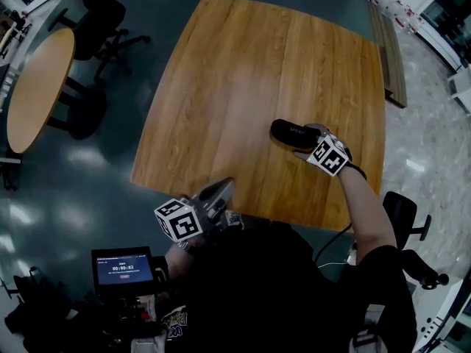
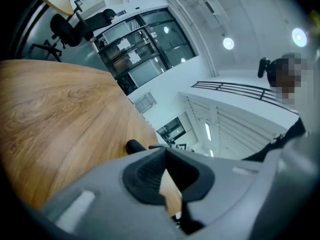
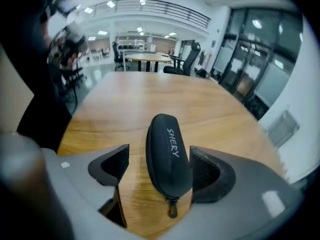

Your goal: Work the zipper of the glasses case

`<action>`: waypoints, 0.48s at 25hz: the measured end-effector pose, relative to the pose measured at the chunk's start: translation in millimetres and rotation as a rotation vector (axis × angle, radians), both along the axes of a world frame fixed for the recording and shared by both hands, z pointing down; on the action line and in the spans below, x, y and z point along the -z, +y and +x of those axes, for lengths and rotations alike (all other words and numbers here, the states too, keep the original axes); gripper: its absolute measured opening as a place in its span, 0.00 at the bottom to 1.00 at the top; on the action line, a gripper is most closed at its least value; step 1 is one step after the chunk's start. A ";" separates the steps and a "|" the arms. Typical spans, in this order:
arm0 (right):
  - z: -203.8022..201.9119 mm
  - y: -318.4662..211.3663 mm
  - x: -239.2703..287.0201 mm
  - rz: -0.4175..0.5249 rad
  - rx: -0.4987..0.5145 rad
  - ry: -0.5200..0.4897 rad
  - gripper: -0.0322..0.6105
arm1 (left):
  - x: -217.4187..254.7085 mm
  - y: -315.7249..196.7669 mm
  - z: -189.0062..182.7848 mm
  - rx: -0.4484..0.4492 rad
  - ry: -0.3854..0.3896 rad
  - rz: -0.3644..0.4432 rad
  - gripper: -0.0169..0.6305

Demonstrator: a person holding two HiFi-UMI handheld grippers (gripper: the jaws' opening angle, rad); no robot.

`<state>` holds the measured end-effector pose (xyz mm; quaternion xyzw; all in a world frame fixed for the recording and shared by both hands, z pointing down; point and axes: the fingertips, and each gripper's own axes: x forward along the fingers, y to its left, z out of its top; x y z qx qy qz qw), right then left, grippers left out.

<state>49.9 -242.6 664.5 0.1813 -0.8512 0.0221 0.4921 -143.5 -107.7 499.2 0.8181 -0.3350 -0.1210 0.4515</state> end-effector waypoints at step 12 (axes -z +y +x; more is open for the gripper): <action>-5.0 -36.7 -23.4 -0.557 -0.129 -0.259 0.62 | -1.1 2.7 18.8 0.130 -0.047 -0.050 0.03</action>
